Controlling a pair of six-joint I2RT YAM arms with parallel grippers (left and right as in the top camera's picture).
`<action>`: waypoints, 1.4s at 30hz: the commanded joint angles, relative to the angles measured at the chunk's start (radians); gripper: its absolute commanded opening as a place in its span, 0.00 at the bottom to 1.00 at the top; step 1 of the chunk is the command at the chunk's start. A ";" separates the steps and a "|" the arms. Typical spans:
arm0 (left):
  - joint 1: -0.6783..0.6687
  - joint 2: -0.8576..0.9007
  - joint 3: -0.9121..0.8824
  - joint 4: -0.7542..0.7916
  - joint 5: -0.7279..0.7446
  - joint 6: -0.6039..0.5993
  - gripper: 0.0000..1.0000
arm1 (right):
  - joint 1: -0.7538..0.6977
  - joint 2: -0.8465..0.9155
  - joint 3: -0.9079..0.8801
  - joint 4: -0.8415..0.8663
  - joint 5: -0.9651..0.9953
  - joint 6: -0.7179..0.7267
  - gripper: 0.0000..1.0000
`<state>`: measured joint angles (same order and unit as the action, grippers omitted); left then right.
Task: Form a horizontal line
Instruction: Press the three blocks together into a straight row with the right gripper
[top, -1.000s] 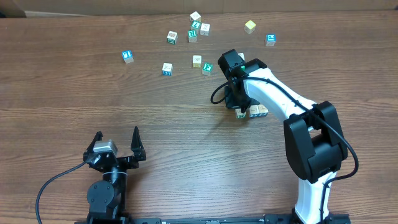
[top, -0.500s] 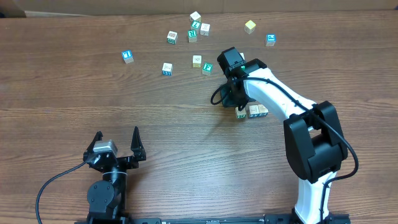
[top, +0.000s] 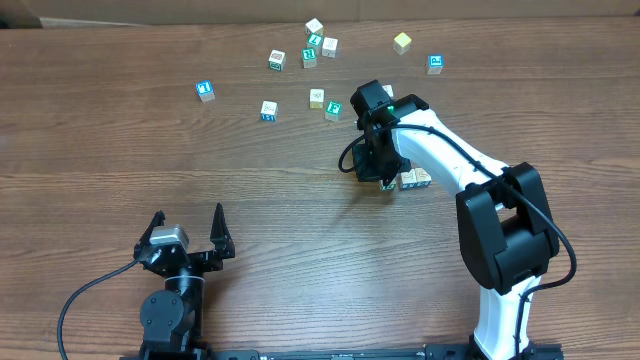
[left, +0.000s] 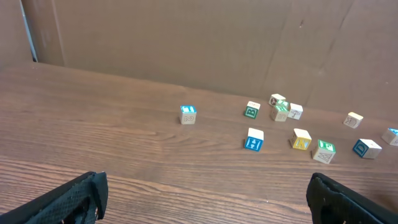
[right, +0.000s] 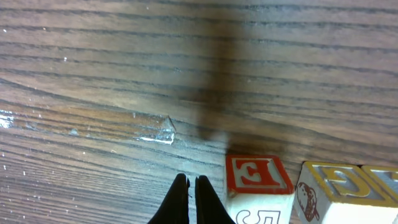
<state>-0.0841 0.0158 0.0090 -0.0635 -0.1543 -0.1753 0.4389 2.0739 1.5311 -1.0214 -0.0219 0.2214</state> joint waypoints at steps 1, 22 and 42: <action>0.005 -0.010 -0.004 0.000 -0.002 0.022 1.00 | -0.001 0.011 -0.007 -0.006 0.006 0.018 0.04; 0.005 -0.010 -0.004 0.000 -0.002 0.022 1.00 | -0.001 0.011 -0.007 -0.047 0.111 0.086 0.04; 0.005 -0.010 -0.004 0.000 -0.002 0.022 1.00 | -0.001 0.011 -0.007 -0.058 0.138 0.086 0.04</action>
<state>-0.0841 0.0158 0.0090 -0.0635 -0.1543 -0.1753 0.4389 2.0739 1.5311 -1.0779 0.0944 0.2958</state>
